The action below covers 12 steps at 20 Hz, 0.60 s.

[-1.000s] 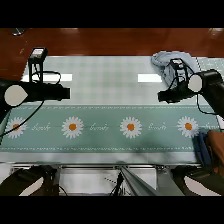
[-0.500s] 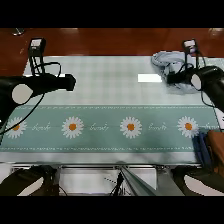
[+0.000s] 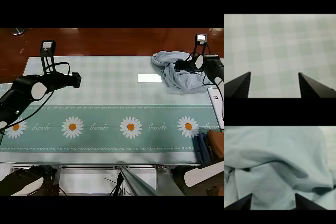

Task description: Fold the shirts.

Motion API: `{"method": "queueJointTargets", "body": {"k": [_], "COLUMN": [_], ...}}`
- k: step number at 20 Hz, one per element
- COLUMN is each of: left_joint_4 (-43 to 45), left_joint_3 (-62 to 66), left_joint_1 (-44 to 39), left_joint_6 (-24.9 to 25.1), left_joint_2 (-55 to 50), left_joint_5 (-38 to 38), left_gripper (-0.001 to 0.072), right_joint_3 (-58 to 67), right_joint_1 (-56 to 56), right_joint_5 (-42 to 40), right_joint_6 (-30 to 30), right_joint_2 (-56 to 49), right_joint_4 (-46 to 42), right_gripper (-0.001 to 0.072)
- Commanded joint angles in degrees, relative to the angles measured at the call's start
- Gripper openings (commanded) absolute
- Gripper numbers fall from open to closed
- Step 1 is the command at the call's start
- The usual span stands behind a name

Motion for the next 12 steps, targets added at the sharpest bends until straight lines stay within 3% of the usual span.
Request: {"method": "queueJointTargets", "body": {"k": [1,3,4,5,6,8,12], "left_joint_4": [0.02,0.02,0.02,0.02,0.02,0.04,-0.92], "left_joint_3": [0.00,0.00,0.00,0.09,0.39,1.70,2.99], "left_joint_1": [-0.07,-0.07,-0.07,-0.07,-0.07,0.00,0.31], "left_joint_6": [0.07,0.07,0.07,0.09,0.09,0.37,6.60], "left_joint_2": [-2.12,-2.27,-2.27,-2.16,-1.97,-0.52,8.94], "left_joint_5": [0.00,-1.62,-2.29,-3.61,-5.79,-11.43,-27.74], "left_gripper": [0.0704,0.0703,0.0704,0.0704,0.0704,0.0704,0.0704], "right_joint_3": [7.54,8.76,8.76,9.14,10.45,14.69,22.40], "right_joint_1": [-0.61,-0.61,-0.61,-0.61,-0.61,-0.61,-0.59], "right_joint_5": [8.50,12.35,13.75,15.98,18.91,23.39,23.26], "right_joint_6": [-2.38,-3.21,-4.52,-6.03,-7.39,-9.46,-9.62], "right_joint_2": [-8.63,-10.03,-10.01,-9.94,-9.86,-8.57,1.11], "right_joint_4": [3.56,4.96,6.03,6.78,7.78,9.33,14.47], "right_gripper": [0.0615,0.0585,0.0483,0.0184,0.0028,0.0028,0.0028]}}
